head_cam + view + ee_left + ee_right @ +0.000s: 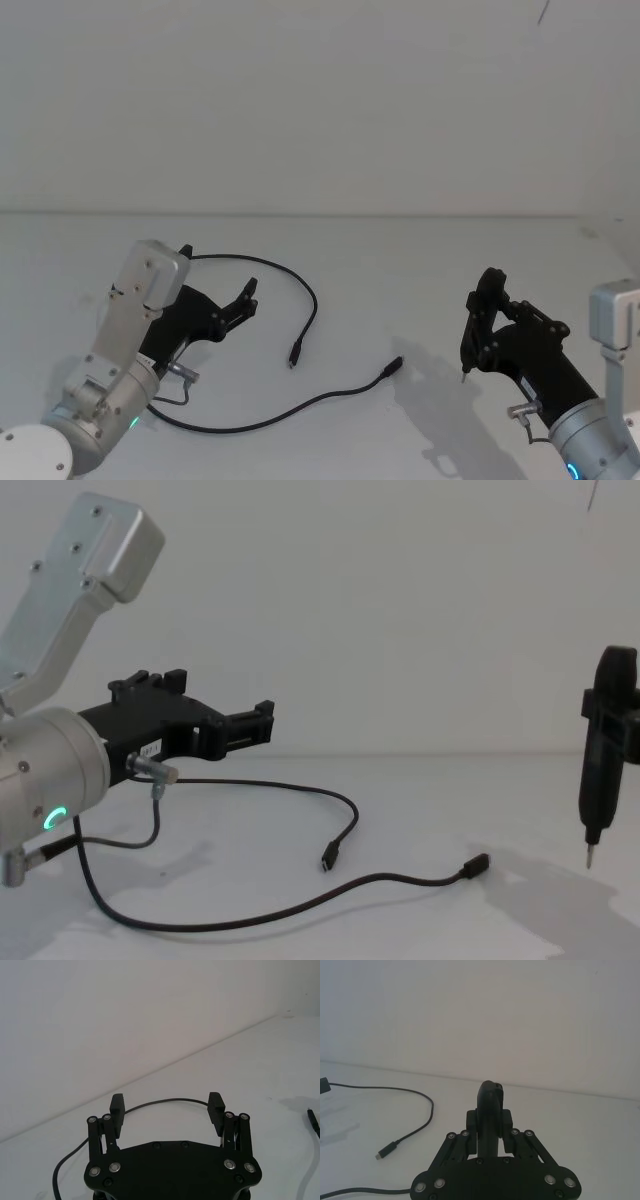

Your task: Pick up the data cable with the one hand.

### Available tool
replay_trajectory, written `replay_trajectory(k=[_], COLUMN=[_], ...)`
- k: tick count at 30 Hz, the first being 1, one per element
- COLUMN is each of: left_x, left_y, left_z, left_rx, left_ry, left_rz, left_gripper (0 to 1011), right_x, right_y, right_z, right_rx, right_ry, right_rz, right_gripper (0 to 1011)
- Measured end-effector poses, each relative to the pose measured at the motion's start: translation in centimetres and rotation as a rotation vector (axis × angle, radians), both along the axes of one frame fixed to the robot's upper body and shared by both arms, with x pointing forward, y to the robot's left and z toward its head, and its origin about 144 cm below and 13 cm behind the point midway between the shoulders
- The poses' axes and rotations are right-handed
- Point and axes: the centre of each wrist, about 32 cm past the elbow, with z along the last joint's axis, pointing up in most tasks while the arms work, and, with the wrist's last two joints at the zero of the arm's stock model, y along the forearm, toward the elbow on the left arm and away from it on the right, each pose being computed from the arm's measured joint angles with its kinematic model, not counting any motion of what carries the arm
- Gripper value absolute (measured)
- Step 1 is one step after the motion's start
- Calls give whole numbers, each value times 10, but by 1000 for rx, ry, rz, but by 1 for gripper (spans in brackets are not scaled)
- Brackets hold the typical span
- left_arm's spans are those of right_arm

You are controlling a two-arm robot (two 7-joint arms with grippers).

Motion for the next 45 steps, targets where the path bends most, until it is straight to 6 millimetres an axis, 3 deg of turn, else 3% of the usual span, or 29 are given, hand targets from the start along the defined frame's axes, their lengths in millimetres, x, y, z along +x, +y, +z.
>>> replay_trajectory(k=[45], left_x=[0], left_y=[0], left_z=[0], left_rx=[-2], left_ry=[0], left_rz=[1], left_gripper=[1001], right_x=[0], right_y=[0], right_z=[0], right_rx=[0], right_ry=[0], right_rz=[0], right_gripper=[279])
